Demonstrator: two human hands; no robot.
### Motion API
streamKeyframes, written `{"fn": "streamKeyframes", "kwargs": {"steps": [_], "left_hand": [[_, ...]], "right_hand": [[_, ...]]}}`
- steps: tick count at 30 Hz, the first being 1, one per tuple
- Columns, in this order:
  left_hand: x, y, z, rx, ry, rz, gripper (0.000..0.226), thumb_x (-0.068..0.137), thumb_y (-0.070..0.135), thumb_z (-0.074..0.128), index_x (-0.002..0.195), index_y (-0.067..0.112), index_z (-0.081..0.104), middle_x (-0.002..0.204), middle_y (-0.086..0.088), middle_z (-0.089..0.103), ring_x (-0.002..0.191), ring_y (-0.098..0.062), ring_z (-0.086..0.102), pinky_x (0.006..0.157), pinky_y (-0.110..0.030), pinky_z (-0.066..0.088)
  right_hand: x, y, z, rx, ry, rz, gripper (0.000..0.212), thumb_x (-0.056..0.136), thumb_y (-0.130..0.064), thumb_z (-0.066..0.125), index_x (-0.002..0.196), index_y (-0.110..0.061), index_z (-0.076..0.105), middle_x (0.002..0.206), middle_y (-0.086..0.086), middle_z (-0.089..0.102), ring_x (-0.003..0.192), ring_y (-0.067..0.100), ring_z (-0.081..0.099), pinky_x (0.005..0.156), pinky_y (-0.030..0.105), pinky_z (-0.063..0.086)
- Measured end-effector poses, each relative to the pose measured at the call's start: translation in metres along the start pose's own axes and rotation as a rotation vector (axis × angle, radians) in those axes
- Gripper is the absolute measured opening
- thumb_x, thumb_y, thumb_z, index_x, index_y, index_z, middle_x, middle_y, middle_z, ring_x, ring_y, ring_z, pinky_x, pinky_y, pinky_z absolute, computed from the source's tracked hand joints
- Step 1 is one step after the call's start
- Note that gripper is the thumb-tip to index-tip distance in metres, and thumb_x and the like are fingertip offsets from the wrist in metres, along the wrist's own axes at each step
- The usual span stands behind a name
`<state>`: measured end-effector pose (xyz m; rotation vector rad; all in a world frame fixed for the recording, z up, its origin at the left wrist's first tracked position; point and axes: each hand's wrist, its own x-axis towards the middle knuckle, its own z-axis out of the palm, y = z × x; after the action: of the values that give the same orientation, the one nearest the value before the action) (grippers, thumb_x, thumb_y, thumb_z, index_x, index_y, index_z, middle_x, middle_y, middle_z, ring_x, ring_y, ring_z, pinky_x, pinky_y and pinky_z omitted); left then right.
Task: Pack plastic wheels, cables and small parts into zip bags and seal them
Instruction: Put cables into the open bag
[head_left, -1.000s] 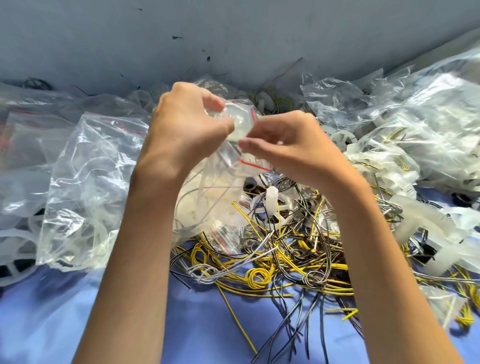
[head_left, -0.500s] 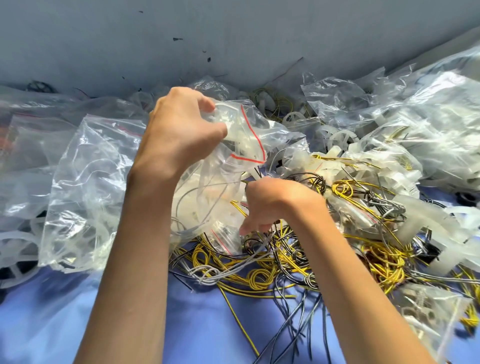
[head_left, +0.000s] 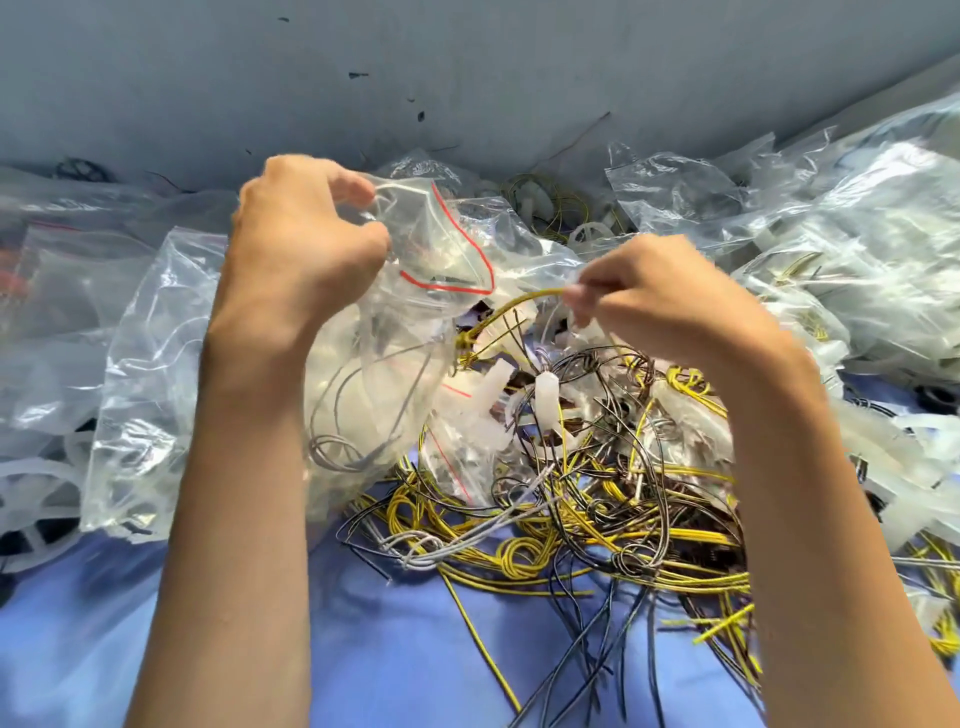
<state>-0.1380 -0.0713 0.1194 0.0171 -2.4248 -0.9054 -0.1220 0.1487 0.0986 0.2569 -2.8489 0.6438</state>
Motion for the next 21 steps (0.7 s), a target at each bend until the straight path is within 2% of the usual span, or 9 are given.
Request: {"fn": "streamKeyframes", "kwargs": {"steps": [3,6,10,12,13,14,15,19,21], "left_hand": [[0.0,-0.003,-0.007,-0.029,0.026,-0.002,0.036,0.077,0.013,0.056,0.108,0.023,0.07,0.106,-0.001,0.07,0.102,-0.023,0.063,0.091,-0.029,0.047],[-0.002,0.0,-0.008,-0.081,-0.055,0.039,0.041,0.073,0.008,0.05,0.103,0.027,0.071,0.105,0.002,0.071,0.102,-0.014,0.064,0.091,-0.026,0.049],[-0.006,0.008,-0.004,0.064,-0.43,0.177,0.04,0.077,0.003,0.05,0.077,0.036,0.072,0.092,-0.006,0.069,0.076,0.0,0.063,0.063,-0.016,0.044],[-0.009,0.012,0.004,0.15,-0.662,0.249,0.036,0.082,0.004,0.051,0.082,0.034,0.073,0.091,0.008,0.069,0.074,-0.001,0.059,0.063,-0.005,0.04],[-0.01,0.015,0.008,0.172,-0.723,0.266,0.032,0.085,0.006,0.052,0.088,0.03,0.073,0.085,0.021,0.064,0.074,0.0,0.055,0.056,0.0,0.035],[-0.011,0.017,0.012,0.175,-0.742,0.273,0.025,0.088,0.012,0.054,0.093,0.027,0.073,0.074,0.031,0.061,0.075,0.006,0.056,0.05,0.001,0.032],[-0.012,0.019,0.017,0.162,-0.732,0.27,0.019,0.089,0.02,0.056,0.097,0.026,0.072,0.067,0.028,0.064,0.071,0.007,0.059,0.053,-0.001,0.034],[-0.016,0.025,0.032,0.109,-0.716,0.267,0.048,0.076,0.056,0.066,0.115,0.03,0.064,0.124,0.012,0.061,0.105,-0.005,0.053,0.086,-0.021,0.036],[-0.023,0.032,0.042,0.086,-0.75,0.314,0.047,0.073,0.058,0.068,0.113,0.033,0.065,0.128,0.011,0.06,0.113,-0.004,0.052,0.092,-0.022,0.038]], "right_hand": [[-0.002,0.012,-0.016,0.103,0.244,0.035,0.034,0.091,-0.031,0.058,0.06,-0.017,0.062,0.037,-0.005,0.044,0.034,0.001,0.039,0.035,0.014,0.025],[-0.003,0.018,-0.025,0.26,0.427,0.046,0.03,0.088,-0.032,0.054,0.062,-0.019,0.061,0.036,-0.012,0.042,0.037,0.001,0.038,0.037,0.014,0.022],[-0.003,0.013,-0.024,0.521,0.452,0.027,0.029,0.088,-0.03,0.052,0.06,-0.027,0.06,0.059,-0.013,0.05,0.058,0.004,0.039,0.06,0.023,0.031],[-0.003,0.01,-0.023,0.642,0.45,0.033,0.032,0.091,-0.026,0.053,0.06,-0.029,0.062,0.075,0.0,0.055,0.072,0.01,0.043,0.07,0.027,0.035],[-0.004,0.008,-0.023,0.689,0.453,0.042,0.034,0.092,-0.024,0.053,0.06,-0.029,0.062,0.077,0.0,0.057,0.075,0.009,0.045,0.072,0.027,0.036],[-0.004,0.006,-0.023,0.72,0.455,0.053,0.035,0.093,-0.022,0.054,0.06,-0.028,0.062,0.076,-0.004,0.058,0.076,0.008,0.046,0.073,0.027,0.038],[-0.004,0.006,-0.023,0.742,0.451,0.065,0.036,0.094,-0.021,0.054,0.06,-0.027,0.062,0.073,-0.008,0.06,0.076,0.007,0.048,0.073,0.026,0.039],[-0.005,0.003,-0.024,0.851,0.409,0.118,0.038,0.097,-0.022,0.052,0.06,-0.024,0.061,0.064,-0.016,0.06,0.076,0.006,0.054,0.076,0.022,0.044],[-0.006,0.004,-0.025,0.866,0.386,0.141,0.04,0.097,-0.023,0.052,0.058,-0.025,0.061,0.067,-0.016,0.059,0.078,0.006,0.054,0.079,0.024,0.043]]}}
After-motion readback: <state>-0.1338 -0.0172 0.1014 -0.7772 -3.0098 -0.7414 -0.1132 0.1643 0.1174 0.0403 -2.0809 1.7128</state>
